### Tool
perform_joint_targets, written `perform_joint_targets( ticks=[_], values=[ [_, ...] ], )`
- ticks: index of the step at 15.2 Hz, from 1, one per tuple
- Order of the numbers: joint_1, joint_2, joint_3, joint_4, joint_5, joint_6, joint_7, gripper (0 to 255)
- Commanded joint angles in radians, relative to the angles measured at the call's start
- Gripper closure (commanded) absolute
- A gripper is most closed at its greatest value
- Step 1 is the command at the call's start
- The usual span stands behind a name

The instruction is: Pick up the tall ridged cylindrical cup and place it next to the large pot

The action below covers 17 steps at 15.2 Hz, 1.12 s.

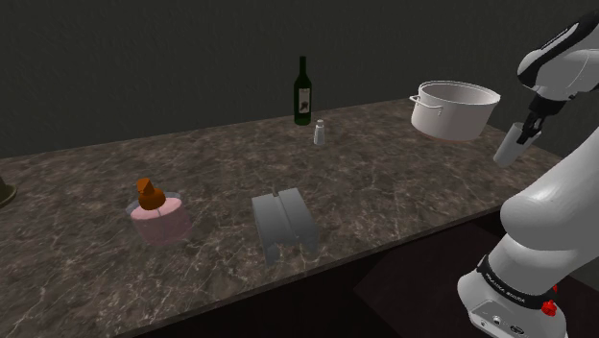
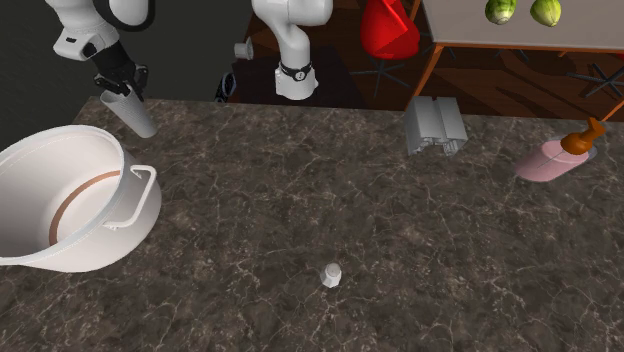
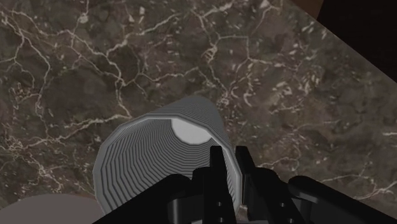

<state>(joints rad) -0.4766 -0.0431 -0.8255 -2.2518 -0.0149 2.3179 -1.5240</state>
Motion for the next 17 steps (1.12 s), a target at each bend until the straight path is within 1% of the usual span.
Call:
perform_joint_targets(
  ticks=[1,6,8,10,17],
  values=[
    [0.000,0.000,0.000,0.000,0.000,0.000,0.000,0],
    [0.000,0.000,0.000,0.000,0.000,0.000,0.000,0],
    [-0.002,-0.058,0.010,0.026,-0.054,-0.067,0.039,0],
    [-0.005,-0.103,0.023,0.054,-0.090,-0.128,0.066,0],
    [-0.007,-0.102,0.024,0.054,-0.090,-0.128,0.066,0]
  ],
)
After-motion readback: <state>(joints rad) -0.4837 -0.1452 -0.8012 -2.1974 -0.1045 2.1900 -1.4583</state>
